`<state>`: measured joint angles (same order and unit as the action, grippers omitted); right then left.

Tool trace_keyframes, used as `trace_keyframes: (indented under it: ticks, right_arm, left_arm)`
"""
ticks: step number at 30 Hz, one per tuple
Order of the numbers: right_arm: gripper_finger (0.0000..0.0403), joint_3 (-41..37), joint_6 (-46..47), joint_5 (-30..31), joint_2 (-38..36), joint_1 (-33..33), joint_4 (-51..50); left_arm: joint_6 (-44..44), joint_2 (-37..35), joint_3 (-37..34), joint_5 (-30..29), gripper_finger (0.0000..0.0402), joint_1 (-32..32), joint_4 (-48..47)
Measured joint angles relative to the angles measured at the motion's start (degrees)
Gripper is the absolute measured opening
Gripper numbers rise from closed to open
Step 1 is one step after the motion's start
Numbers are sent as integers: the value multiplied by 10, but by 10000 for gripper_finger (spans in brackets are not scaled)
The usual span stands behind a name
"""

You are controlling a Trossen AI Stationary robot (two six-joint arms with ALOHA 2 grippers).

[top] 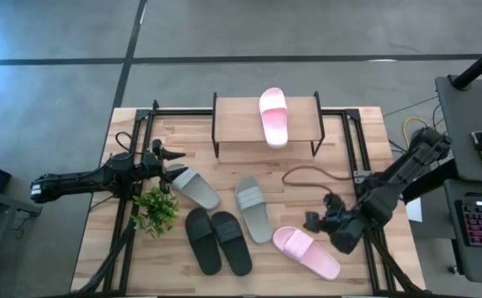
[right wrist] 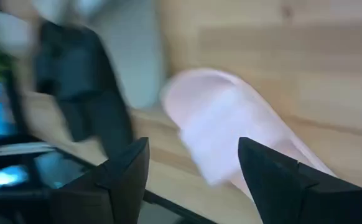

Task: Pick and place slides into the shelf
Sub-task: Put the pink slide on the shelf

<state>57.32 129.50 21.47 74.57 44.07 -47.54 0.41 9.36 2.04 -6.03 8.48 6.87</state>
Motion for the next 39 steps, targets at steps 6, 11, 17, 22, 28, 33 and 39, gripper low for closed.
trace_keyframes:
  ticks: [6, 11, 17, 22, 28, 33, 39]
  right_arm:
    - [237, 3, 11, -49, 56, 16, 104]
    - [236, 5, 13, -49, 97, 25, 175]
    - [236, 29, 15, -61, 145, 37, 194]
    - [233, 45, 16, -65, 174, 41, 179]
    - [233, 44, 18, -88, 206, 40, 148]
    - [232, 43, 21, -88, 215, 32, 119]
    - [230, 42, 20, -65, 213, 3, 95]
  left_arm:
    - [0, 0, 0, 0, 223, 0, 0]
    - [0, 0, 0, 0, 223, 0, 0]
    - [0, 0, 0, 0, 223, 0, 0]
    - [0, 0, 0, 0, 223, 0, 0]
    - [0, 0, 0, 0, 223, 0, 0]
    - [0, 1, 0, 0, 223, 0, -1]
    - [0, -1, 0, 0, 223, 0, 1]
